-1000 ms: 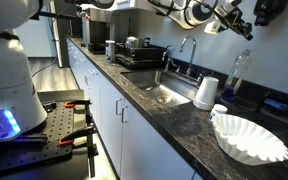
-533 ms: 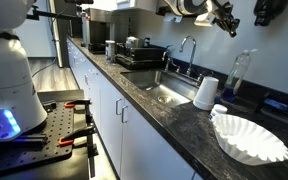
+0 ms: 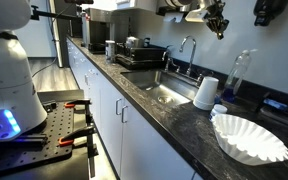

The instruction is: Press the switch

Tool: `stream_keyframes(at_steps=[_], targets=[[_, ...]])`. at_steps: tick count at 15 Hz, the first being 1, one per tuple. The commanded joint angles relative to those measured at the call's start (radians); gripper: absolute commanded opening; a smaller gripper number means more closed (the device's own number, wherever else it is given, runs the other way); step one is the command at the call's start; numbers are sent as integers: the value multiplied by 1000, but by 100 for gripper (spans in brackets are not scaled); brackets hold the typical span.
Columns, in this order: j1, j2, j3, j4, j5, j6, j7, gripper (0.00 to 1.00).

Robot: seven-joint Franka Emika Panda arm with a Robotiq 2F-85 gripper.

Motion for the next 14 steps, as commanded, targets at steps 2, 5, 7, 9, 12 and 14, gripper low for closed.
stream_keyframes(at_steps=[2,5,7,9,12,14], targets=[[148,68,-108,-115,-20,-38,-13,0],[248,69,-181,-157,-32,-33,6,0],[303,68,-223,-182,-37,-33,11,0],[339,82,-245,-209,-33,-40,-10,0],[352,88,-259,-226,-9,-24,-19,0],[342,43,-255,-194,-4,-21,1,1]])
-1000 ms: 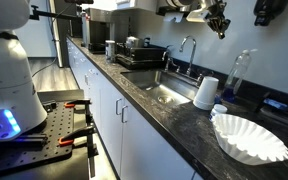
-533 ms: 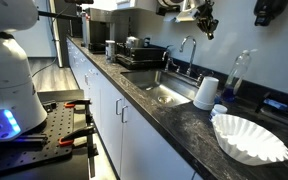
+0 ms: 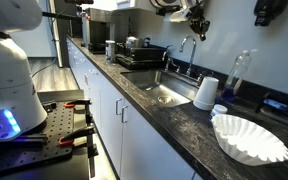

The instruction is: Press the switch

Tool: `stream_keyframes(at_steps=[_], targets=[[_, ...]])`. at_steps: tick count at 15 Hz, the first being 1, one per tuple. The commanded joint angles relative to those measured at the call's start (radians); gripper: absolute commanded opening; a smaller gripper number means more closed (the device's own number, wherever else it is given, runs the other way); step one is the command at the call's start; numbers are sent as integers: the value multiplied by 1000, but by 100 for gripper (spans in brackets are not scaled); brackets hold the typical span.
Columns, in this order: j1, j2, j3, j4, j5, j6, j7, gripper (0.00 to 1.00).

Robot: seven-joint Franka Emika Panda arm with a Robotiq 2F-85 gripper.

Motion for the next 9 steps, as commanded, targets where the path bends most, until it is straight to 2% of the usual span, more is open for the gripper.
stream_keyframes(at_steps=[1,9], targets=[[8,-1,-10,-2,7,-4,-2,1],[-2,42,-7,-63,4,-4,-53,0]])
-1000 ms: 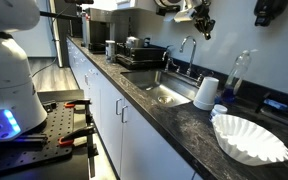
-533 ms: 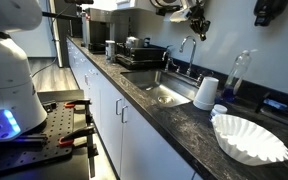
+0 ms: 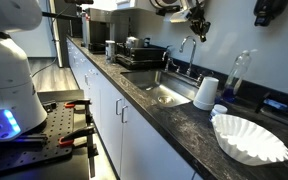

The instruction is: Press the switch

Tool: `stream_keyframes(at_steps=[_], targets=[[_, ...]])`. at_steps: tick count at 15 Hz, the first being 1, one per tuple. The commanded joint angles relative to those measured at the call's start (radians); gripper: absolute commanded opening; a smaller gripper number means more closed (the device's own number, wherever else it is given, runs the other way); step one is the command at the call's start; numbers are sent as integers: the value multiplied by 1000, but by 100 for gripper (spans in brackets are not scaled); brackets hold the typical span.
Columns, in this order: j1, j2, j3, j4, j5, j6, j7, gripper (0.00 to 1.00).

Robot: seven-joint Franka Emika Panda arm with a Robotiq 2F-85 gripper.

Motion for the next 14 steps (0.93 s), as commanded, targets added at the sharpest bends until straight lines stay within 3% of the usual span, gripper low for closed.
stream_keyframes(at_steps=[1,6,8,10,14], targets=[[-9,55,6,-65,8,4,-79,0],[-40,127,13,-168,23,19,-197,0],[-23,165,6,-216,22,24,-239,0],[7,217,0,-276,2,35,-270,0],[137,270,-86,-384,-86,10,-205,0]])
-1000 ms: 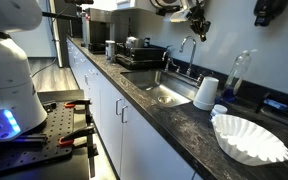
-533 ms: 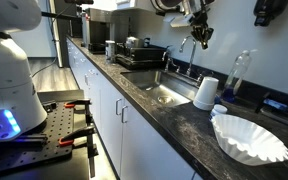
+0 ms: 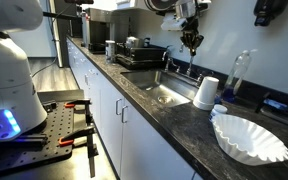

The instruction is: Press the switch

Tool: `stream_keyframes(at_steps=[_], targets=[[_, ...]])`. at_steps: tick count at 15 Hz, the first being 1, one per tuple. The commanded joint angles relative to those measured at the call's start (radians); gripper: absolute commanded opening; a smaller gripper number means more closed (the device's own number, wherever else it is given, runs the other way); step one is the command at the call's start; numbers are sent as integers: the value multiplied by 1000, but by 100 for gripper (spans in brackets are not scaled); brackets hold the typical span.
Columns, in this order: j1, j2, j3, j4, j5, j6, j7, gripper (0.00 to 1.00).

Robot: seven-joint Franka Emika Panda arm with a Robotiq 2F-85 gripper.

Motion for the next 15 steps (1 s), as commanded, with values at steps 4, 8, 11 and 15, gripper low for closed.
stream_keyframes(at_steps=[4,8,11,15], targets=[[229,116,-144,-187,-144,-3,99,0],[361,148,-252,-240,-218,-11,168,0],[451,174,-320,-265,-255,-7,188,0],[469,150,-333,-259,-232,-2,172,9]])
